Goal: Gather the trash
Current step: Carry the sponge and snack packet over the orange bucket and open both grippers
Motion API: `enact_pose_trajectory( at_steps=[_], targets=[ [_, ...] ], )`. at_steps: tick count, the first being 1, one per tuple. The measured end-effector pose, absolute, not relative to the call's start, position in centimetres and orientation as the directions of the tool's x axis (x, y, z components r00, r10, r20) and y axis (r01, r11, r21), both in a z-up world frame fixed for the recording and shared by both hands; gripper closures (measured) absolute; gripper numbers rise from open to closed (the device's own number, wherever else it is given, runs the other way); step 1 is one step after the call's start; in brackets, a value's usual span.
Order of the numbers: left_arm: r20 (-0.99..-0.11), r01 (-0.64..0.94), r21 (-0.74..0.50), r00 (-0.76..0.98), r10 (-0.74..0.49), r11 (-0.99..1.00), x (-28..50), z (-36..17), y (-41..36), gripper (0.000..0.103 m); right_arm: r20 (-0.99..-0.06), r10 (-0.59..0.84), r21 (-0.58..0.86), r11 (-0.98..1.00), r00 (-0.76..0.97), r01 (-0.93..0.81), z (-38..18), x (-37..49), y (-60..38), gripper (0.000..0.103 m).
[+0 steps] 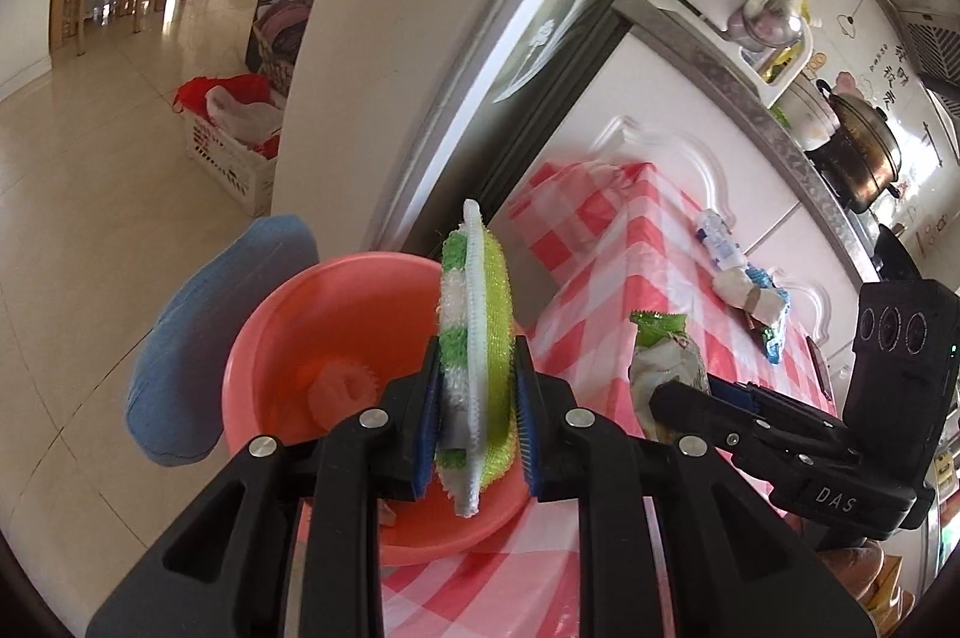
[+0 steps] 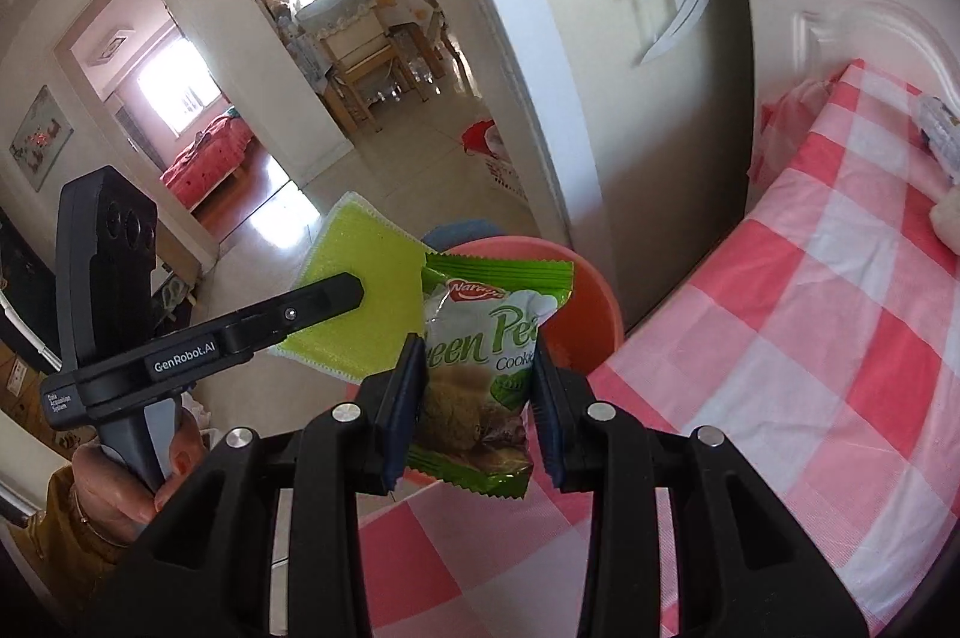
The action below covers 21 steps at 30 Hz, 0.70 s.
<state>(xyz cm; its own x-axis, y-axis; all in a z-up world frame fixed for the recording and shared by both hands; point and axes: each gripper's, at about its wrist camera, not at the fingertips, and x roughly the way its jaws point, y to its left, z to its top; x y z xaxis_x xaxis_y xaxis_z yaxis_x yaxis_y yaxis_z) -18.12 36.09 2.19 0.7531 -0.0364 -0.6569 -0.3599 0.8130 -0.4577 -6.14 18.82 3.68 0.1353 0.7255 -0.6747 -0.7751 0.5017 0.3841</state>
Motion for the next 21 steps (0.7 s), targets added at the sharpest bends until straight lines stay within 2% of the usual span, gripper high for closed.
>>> enact_pose_trajectory(
  at_steps=[13, 16, 18, 21],
  targets=[
    [-0.699, -0.397, -0.451, 0.714, -0.04, 0.799, -17.7, -0.7, 36.7, 0.08, -0.706, 0.702, 0.381, 0.49, 0.095, -0.784, 2.0, -5.8, 21.5, 0.067],
    [-0.709, -0.408, -0.447, 0.705, -0.037, 0.796, -17.6, -1.1, 36.7, 0.08, -0.707, 0.703, 0.387, 0.483, 0.084, -0.786, 1.7, -5.7, 21.7, 0.063],
    [-0.716, -0.414, -0.44, 0.697, -0.033, 0.797, -17.5, -1.5, 36.8, 0.08, -0.702, 0.707, 0.388, 0.478, 0.083, -0.788, 1.7, -5.7, 21.9, 0.051],
    [-0.729, -0.422, -0.44, 0.683, -0.041, 0.793, -17.4, -2.1, 36.9, 0.08, -0.695, 0.713, 0.389, 0.48, 0.092, -0.786, 1.7, -5.9, 21.7, 0.043]
  ],
)
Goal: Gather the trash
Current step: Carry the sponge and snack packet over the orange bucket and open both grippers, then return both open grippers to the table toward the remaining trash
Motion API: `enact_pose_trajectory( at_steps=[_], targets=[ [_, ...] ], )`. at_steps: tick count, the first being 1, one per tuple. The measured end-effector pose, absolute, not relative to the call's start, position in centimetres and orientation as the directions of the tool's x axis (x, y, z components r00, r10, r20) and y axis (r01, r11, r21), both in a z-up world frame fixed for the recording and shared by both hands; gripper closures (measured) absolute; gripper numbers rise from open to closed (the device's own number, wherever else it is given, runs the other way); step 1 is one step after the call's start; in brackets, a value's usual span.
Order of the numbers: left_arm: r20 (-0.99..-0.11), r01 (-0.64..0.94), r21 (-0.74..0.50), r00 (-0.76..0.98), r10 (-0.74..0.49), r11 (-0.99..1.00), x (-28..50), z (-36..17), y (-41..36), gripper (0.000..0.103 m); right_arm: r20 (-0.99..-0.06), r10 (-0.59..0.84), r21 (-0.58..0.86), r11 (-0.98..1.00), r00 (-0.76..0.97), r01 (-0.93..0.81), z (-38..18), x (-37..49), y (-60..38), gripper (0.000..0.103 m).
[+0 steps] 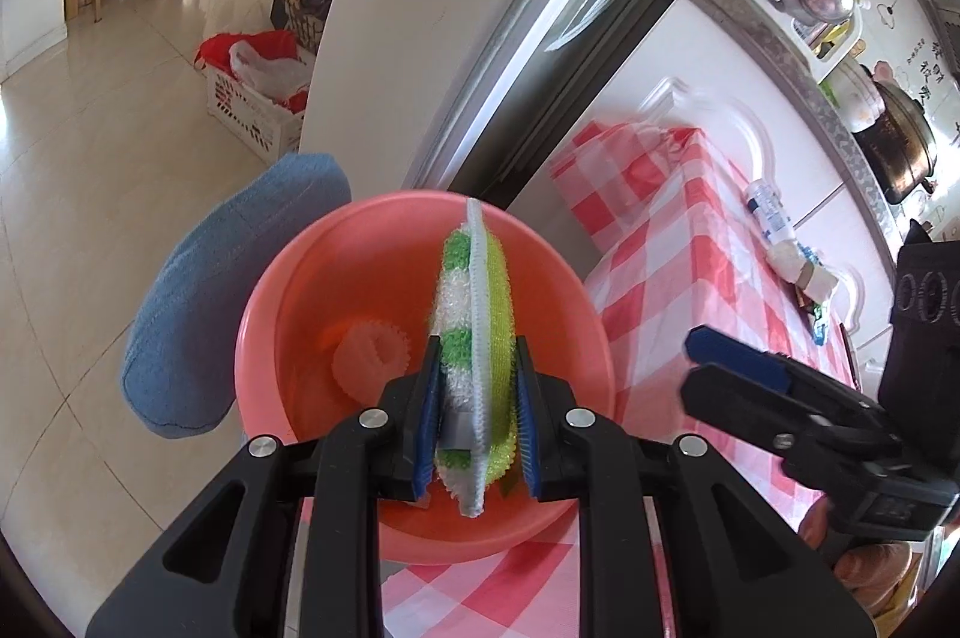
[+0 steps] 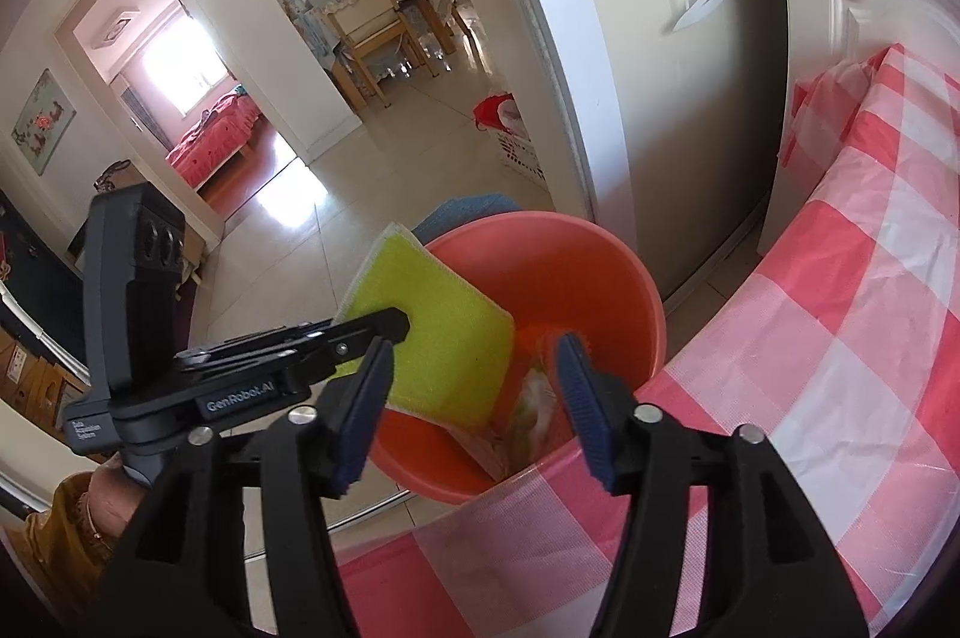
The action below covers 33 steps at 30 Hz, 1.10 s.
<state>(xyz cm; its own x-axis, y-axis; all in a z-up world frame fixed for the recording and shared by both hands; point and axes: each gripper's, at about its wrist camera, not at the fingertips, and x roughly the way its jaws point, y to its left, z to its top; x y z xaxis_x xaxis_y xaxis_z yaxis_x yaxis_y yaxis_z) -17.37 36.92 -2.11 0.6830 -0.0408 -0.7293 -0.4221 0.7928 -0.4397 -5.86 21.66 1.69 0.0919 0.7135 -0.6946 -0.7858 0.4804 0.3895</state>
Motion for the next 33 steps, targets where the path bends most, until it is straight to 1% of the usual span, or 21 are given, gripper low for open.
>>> enact_pose_trajectory(
  at_steps=[1, 2, 3, 4, 5, 6, 7, 9, 12, 16, 17, 26, 27, 33],
  targets=[
    [-0.731, -0.425, -0.443, 0.681, -0.044, 0.789, -17.3, -2.3, 37.0, 0.079, -0.693, 0.715, 0.389, 0.485, 0.099, -0.783, 1.7, -5.9, 21.5, 0.043],
    [-0.733, -0.427, -0.448, 0.678, -0.05, 0.786, -17.3, -2.5, 37.0, 0.076, -0.69, 0.716, 0.389, 0.49, 0.106, -0.78, 1.7, -5.9, 21.3, 0.042],
    [-0.736, -0.429, -0.449, 0.675, -0.051, 0.784, -17.3, -2.7, 37.0, 0.066, -0.685, 0.719, 0.39, 0.494, 0.114, -0.777, 1.8, -5.9, 21.0, 0.039],
    [-0.74, -0.438, -0.445, 0.671, -0.045, 0.781, -17.3, -2.8, 37.0, 0.057, -0.68, 0.723, 0.391, 0.498, 0.122, -0.774, 2.0, -5.8, 20.7, 0.037],
    [-0.742, -0.445, -0.442, 0.67, -0.038, 0.779, -17.3, -2.8, 37.1, 0.043, -0.675, 0.726, 0.39, 0.503, 0.132, -0.771, 2.1, -6.0, 20.5, 0.035],
    [-0.738, -0.449, -0.439, 0.674, -0.028, 0.778, -17.5, -2.8, 37.1, 0.039, -0.668, 0.731, 0.392, 0.508, 0.142, -0.767, 2.4, -5.9, 20.0, 0.033],
    [-0.735, -0.449, -0.438, 0.677, -0.023, 0.779, -17.5, -2.7, 37.1, 0.038, -0.66, 0.735, 0.394, 0.512, 0.152, -0.763, 2.5, -5.9, 19.6, 0.032],
    [-0.736, -0.459, -0.428, 0.677, -0.005, 0.779, -17.6, -2.4, 37.1, 0.026, -0.647, 0.743, 0.397, 0.522, 0.173, -0.755, 2.9, -5.8, 18.8, 0.024],
    [-0.737, -0.469, -0.431, 0.676, 0.0, 0.771, -17.7, -2.0, 37.4, 0.023, -0.63, 0.748, 0.393, 0.537, 0.207, -0.746, 3.5, -5.7, 17.3, 0.021],
    [-0.729, -0.478, -0.444, 0.685, 0.005, 0.758, -17.8, -1.3, 37.4, 0.017, -0.608, 0.754, 0.4, 0.561, 0.249, -0.724, 4.0, -5.3, 15.1, 0.02],
    [-0.727, -0.479, -0.449, 0.687, 0.003, 0.754, -17.8, -1.1, 37.3, 0.014, -0.603, 0.756, 0.406, 0.566, 0.255, -0.718, 4.1, -5.1, 14.6, 0.019],
    [-0.71, -0.434, -0.477, 0.702, -0.044, 0.764, -16.5, 0.9, 35.5, 0.012, -0.56, 0.767, 0.482, 0.608, 0.312, -0.631, 3.9, -3.8, 8.7, 0.018],
    [-0.711, -0.432, -0.479, 0.702, -0.049, 0.764, -16.3, 1.1, 35.2, 0.01, -0.556, 0.768, 0.49, 0.612, 0.319, -0.621, 3.9, -3.5, 8.1, 0.017],
    [-0.714, -0.413, -0.491, 0.696, -0.082, 0.767, -14.5, 2.0, 33.0, 0.01, -0.512, 0.778, 0.551, 0.623, 0.366, -0.555, 3.9, -2.4, 3.9, 0.013]
  ],
)
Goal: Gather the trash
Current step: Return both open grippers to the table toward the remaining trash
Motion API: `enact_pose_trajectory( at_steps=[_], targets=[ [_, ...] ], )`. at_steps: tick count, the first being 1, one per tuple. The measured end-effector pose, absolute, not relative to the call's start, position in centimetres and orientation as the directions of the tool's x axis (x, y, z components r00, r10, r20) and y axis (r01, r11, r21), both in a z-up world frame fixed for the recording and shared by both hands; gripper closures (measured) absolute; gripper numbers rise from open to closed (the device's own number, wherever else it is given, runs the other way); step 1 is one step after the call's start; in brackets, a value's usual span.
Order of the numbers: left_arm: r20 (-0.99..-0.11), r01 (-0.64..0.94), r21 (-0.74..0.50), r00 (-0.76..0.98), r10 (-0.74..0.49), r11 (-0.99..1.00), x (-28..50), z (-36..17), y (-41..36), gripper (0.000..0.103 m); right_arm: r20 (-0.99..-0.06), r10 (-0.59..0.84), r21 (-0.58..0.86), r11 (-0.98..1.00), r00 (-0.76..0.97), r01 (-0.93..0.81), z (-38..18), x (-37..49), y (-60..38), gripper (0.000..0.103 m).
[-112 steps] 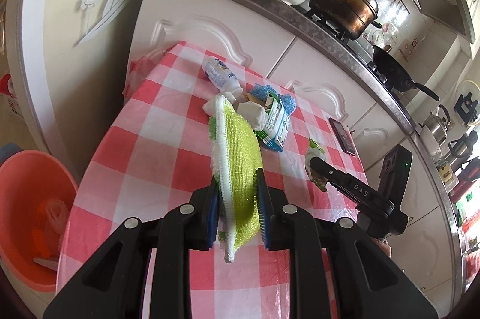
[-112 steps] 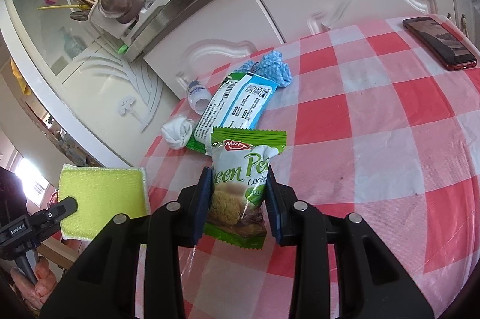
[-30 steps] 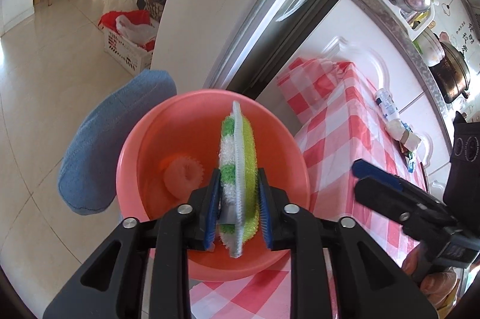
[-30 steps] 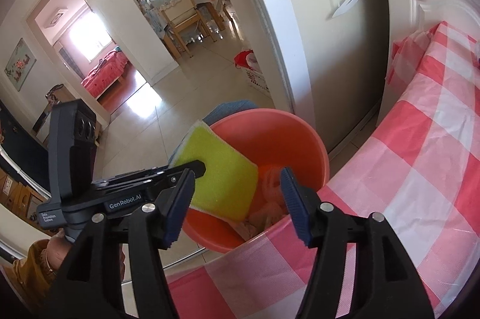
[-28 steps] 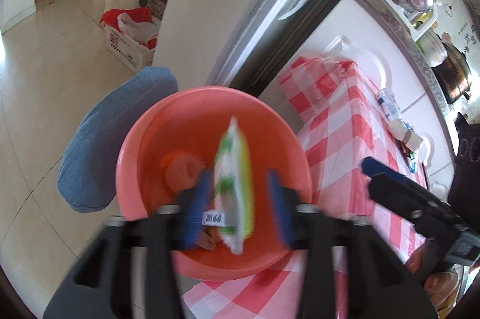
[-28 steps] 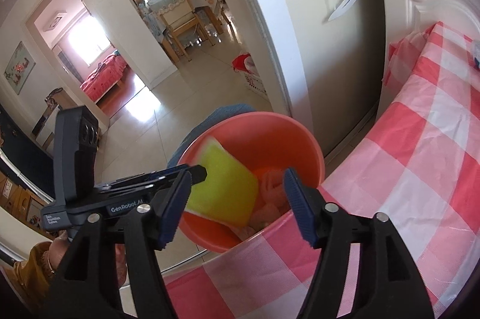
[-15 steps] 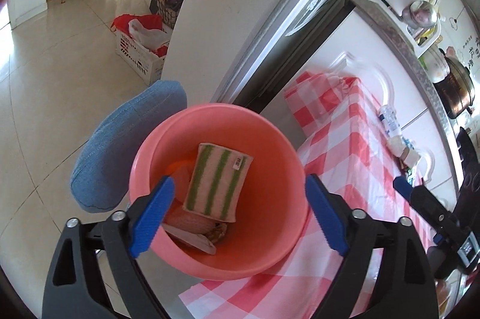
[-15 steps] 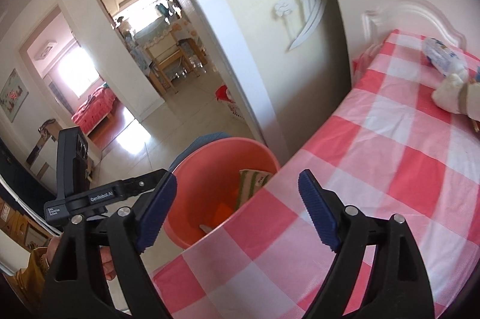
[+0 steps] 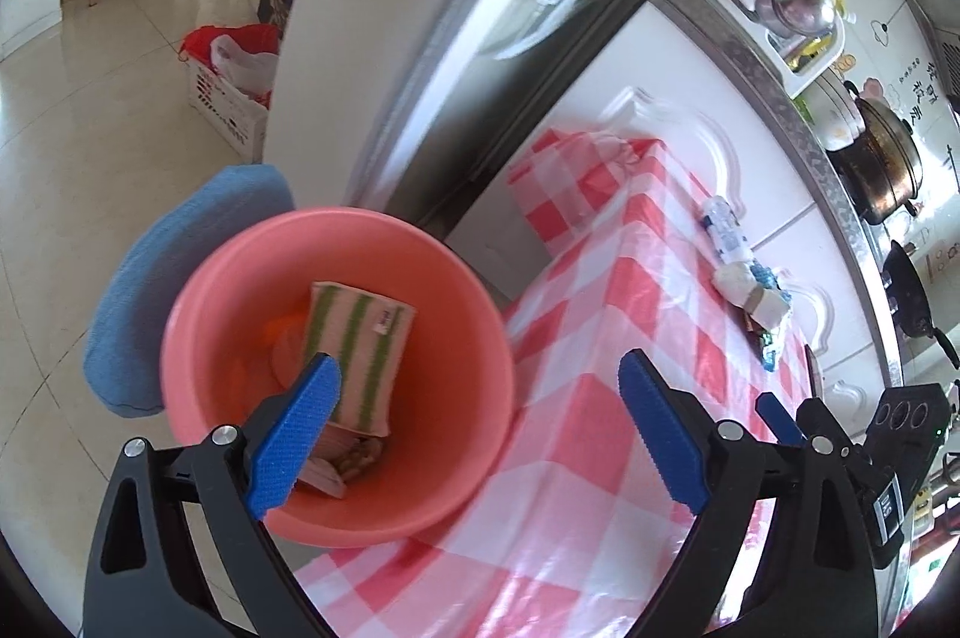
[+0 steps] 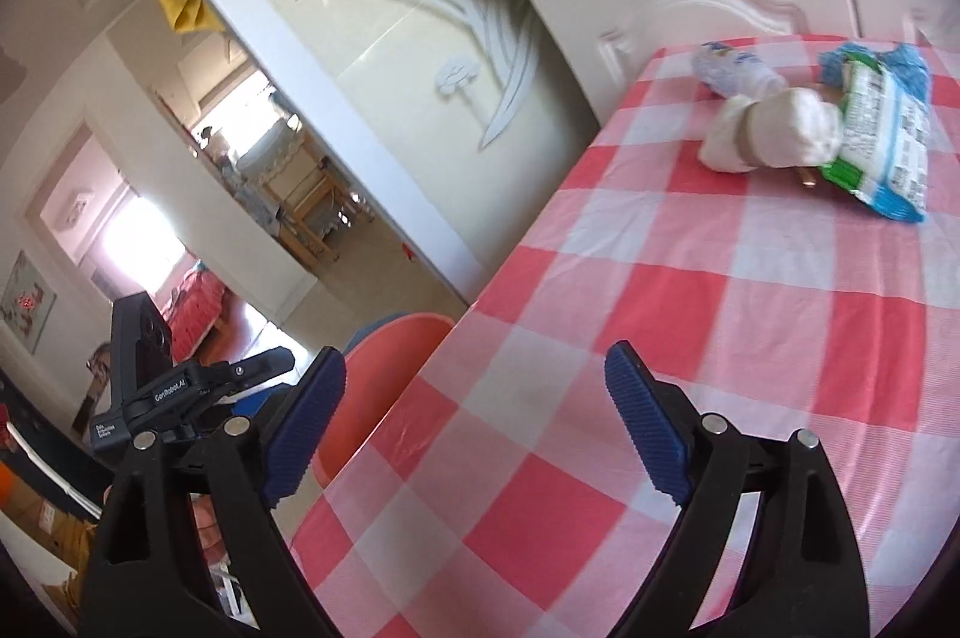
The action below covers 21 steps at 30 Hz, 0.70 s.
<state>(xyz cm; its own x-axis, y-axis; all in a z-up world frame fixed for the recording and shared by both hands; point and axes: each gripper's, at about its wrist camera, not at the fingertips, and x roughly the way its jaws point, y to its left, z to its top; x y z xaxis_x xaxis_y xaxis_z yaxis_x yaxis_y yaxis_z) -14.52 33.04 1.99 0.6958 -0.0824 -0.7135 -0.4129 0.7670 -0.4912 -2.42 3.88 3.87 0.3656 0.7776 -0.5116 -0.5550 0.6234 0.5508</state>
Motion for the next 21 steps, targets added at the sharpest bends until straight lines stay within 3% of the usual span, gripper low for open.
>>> enact_pose_trajectory(
  at_steps=[11, 21],
  targets=[
    [-0.692, -0.32, -0.521, 0.702, -0.171, 0.791, -10.3, 4.5, 27.7, 0.01, -0.432, 0.751, 0.615, 0.651, 0.5, -0.446, 4.6, -0.3, -4.3, 0.011],
    [-0.63, -0.149, -0.554, 0.718, -0.296, 0.819, -1.9, 8.5, 20.5, 0.01, -0.4, 0.689, 0.679, 0.666, 0.605, -0.309, 3.9, 2.7, -12.5, 0.011]
  ],
)
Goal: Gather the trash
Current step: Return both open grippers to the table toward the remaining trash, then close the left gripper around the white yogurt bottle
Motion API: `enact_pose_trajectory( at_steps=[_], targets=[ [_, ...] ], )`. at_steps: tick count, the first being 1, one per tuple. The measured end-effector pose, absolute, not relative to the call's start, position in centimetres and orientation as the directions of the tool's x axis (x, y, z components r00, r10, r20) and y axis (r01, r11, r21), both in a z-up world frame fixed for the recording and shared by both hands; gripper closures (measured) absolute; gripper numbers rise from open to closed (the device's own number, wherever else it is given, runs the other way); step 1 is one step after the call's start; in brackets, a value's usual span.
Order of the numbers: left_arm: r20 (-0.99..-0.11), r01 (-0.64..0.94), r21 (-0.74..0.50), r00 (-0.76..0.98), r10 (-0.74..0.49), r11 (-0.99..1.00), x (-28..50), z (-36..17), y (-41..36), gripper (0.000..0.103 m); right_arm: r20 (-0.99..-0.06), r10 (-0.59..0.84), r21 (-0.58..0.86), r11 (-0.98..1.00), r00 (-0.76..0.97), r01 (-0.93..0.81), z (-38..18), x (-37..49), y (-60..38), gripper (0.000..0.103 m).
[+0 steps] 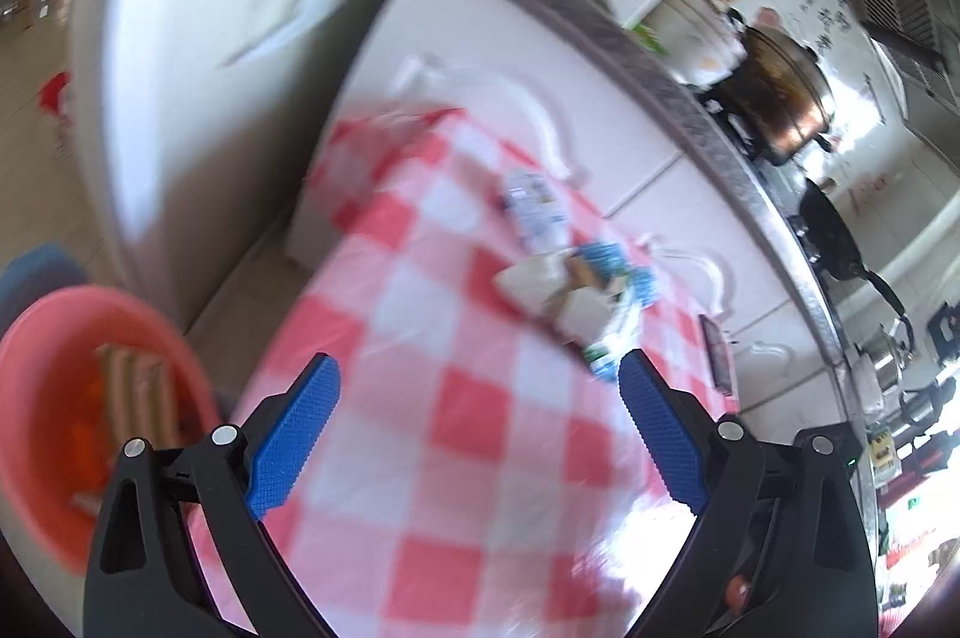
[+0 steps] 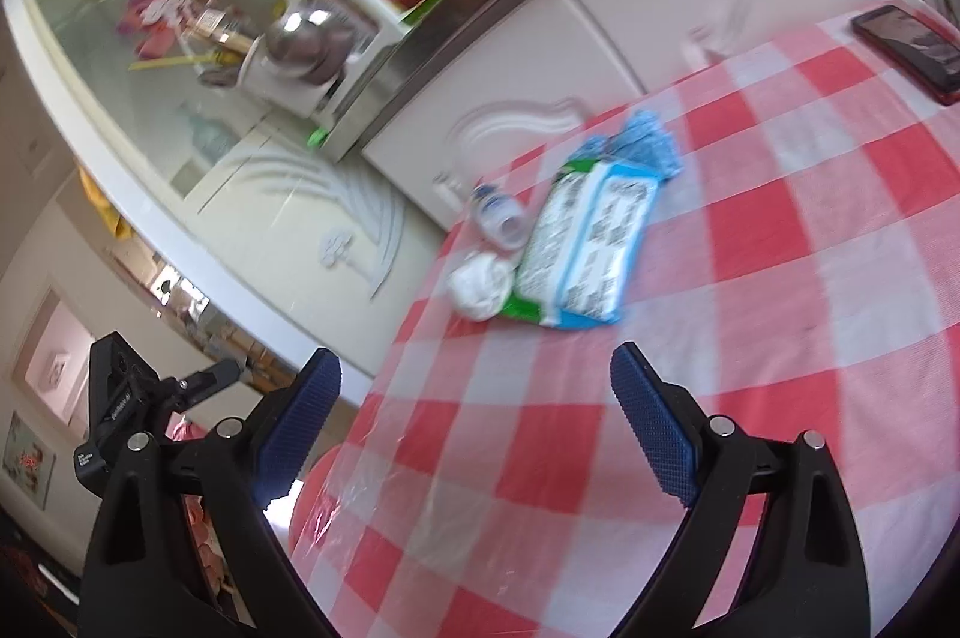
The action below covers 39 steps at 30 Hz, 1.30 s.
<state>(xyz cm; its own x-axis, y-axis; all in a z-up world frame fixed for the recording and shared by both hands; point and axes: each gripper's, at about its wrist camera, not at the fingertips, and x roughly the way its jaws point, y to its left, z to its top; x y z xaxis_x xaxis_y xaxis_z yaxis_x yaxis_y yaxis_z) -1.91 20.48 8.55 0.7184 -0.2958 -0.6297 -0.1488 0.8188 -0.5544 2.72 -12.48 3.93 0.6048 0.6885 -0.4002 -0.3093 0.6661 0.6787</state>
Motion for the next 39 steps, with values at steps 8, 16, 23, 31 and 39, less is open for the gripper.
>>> enact_pose_trajectory(
  at_steps=[8, 16, 23, 31, 39],
  targets=[
    [-0.643, -0.119, -0.535, 0.7, -0.312, 0.836, 8.0, 8.8, 15.7, 0.01, -0.393, 0.62, 0.688, 0.688, 0.679, -0.23, 3.0, 4.0, -17.8, 0.011],
    [-0.695, -0.154, -0.517, 0.65, -0.308, 0.842, 16.8, 5.6, 12.8, 0.01, -0.368, 0.645, 0.731, 0.646, 0.67, -0.22, 1.5, 4.7, -19.1, 0.011],
    [-0.729, -0.191, -0.459, 0.639, -0.245, 0.868, 20.3, 4.1, 12.4, 0.018, -0.338, 0.666, 0.754, 0.615, 0.666, -0.233, 1.5, 4.8, -19.4, 0.011],
    [-0.757, -0.195, -0.418, 0.615, -0.221, 0.887, 21.6, 2.6, 12.0, 0.043, -0.312, 0.67, 0.78, 0.585, 0.673, -0.22, 1.3, 5.0, -20.1, 0.011],
    [-0.768, -0.116, -0.382, 0.591, -0.245, 0.917, 21.0, 1.6, 8.9, 0.059, -0.309, 0.672, 0.784, 0.581, 0.673, -0.219, 1.3, 5.0, -20.2, 0.011]
  ],
)
